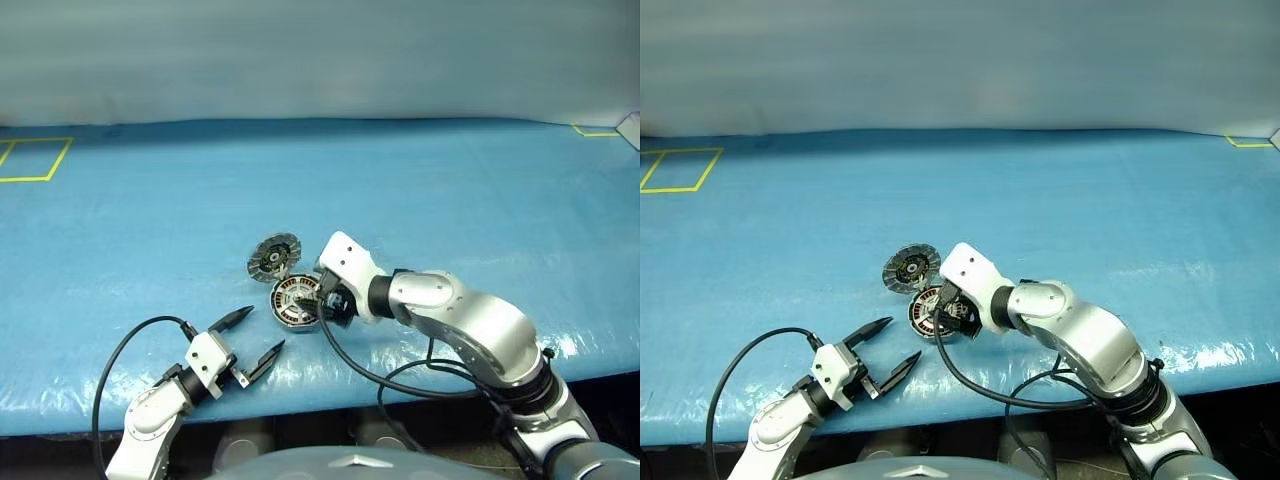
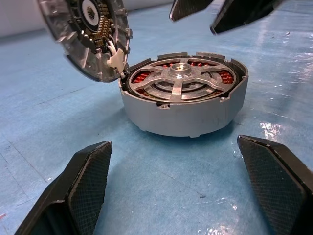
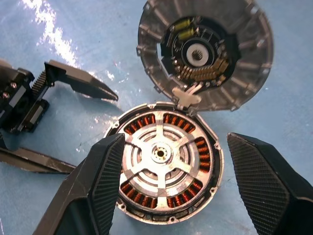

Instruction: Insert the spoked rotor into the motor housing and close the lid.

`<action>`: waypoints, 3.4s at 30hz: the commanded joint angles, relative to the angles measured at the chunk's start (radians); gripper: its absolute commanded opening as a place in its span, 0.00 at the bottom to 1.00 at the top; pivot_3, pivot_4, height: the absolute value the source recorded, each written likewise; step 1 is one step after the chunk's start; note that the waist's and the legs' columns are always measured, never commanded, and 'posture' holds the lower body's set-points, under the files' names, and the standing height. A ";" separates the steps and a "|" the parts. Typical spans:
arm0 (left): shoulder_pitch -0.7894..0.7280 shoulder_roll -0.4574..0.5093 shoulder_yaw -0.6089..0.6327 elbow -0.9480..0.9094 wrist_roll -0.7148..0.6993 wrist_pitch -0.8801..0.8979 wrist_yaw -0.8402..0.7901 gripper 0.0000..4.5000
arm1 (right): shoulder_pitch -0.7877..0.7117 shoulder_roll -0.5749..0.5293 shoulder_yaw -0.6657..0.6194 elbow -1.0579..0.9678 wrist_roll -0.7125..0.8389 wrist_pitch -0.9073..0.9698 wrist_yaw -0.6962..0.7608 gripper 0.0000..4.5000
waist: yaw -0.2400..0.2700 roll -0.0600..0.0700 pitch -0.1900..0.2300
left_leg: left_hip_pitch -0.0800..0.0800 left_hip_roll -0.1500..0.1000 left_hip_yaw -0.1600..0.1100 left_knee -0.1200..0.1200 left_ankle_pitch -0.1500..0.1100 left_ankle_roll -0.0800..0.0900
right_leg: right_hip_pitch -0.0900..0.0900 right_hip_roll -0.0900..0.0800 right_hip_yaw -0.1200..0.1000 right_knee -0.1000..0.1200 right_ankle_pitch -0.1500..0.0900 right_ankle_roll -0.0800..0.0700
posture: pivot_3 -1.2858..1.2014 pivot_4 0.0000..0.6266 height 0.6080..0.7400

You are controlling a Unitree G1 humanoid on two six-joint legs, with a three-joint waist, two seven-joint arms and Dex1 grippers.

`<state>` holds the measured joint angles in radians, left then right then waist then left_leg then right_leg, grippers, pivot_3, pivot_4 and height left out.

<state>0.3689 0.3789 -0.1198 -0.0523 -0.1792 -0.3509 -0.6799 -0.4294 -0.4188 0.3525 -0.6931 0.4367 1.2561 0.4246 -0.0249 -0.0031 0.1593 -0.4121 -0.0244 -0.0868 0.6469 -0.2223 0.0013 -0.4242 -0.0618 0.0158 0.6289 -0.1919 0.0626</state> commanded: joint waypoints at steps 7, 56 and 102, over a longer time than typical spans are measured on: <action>0.005 0.014 0.009 -0.060 -0.024 0.023 -0.013 1.00 | 0.086 0.105 -0.004 0.009 -0.012 -0.018 -0.093 0.21 | -0.002 0.000 0.000 | 0.000 0.000 0.000 0.000 0.000 0.000 | 0.000 0.000 0.000 0.000 0.000 0.000 | 0.52 0.24 1.00; -0.339 0.166 0.330 -0.071 -0.113 0.591 0.225 0.13 | 0.307 0.015 -0.001 0.007 -0.149 -0.476 -0.059 0.00 | 0.005 -0.003 -0.001 | 0.002 -0.001 -0.001 0.001 0.000 -0.001 | -0.001 0.000 -0.001 0.000 0.000 0.000 | 0.52 0.24 1.00; -0.804 0.103 -0.014 0.154 -0.163 0.735 -0.559 0.01 | 0.718 0.135 -0.088 0.275 -0.237 -1.036 -0.024 0.00 | 0.003 -0.007 0.001 | 0.010 0.000 0.000 0.000 -0.001 -0.001 | 0.011 0.001 0.001 0.000 0.000 -0.001 | 0.52 0.24 1.00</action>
<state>-0.4453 0.4868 -0.1593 0.1652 -0.3180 0.3736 -1.2612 0.2898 -0.2904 0.2843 -0.4040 0.1881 0.2272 0.4024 -0.0216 -0.0098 0.1601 -0.4020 -0.0239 -0.0872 0.6472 -0.2232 0.0002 -0.4127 -0.0607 0.0167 0.6287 -0.1923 0.0620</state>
